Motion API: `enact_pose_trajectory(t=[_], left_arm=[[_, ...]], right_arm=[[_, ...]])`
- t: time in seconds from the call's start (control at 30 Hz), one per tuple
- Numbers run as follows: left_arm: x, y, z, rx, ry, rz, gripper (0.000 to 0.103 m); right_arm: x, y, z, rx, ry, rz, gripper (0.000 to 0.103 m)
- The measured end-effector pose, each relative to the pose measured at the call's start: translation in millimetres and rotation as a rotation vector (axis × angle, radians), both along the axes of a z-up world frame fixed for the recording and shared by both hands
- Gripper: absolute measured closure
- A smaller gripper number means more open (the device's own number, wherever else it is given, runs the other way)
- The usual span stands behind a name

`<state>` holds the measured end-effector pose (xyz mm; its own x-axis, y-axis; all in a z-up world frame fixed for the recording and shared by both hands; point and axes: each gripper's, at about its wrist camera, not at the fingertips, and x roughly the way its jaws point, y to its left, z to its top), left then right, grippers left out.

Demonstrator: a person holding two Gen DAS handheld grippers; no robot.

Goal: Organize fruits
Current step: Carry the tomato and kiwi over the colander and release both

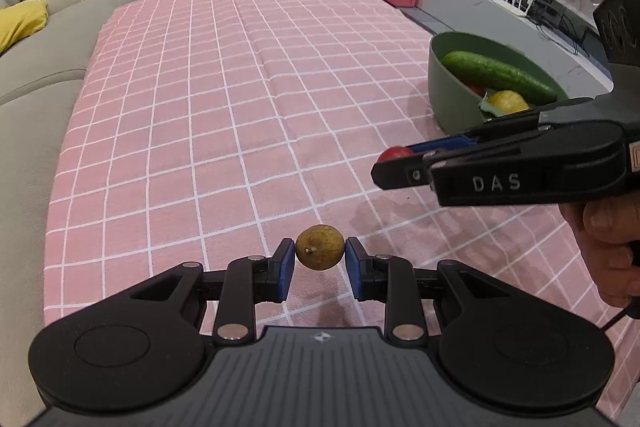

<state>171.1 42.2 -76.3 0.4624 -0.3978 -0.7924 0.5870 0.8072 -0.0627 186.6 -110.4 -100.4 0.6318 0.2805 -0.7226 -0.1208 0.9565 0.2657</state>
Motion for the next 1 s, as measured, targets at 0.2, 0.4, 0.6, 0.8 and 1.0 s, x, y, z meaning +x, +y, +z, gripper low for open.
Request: enact_pose_trajectory(t=[0.2, 0.4, 0.6, 0.8, 1.0], left_arm=[[-2, 1, 14, -0.009, -0.007, 0.034, 0.071], [3, -2, 35, -0.042, -0.019, 0.115, 0.071], [-1, -23, 54, -0.019, -0.05, 0.082, 0.071], [-7, -52, 68, -0.017, -0.066, 0.045, 0.071], [-11, -83, 77, -0.016, -0.081, 0.001, 0.071]], right_arm=[[-6, -9, 23, 0.017, -0.043, -0.009, 0.077], [-16, -23, 41, 0.028, -0.078, -0.024, 0.077], [-26, -41, 60, 0.044, -0.111, -0.057, 0.077], [-37, -68, 75, 0.064, -0.143, -0.111, 0.077], [-49, -105, 89, 0.083, -0.166, -0.185, 0.077]])
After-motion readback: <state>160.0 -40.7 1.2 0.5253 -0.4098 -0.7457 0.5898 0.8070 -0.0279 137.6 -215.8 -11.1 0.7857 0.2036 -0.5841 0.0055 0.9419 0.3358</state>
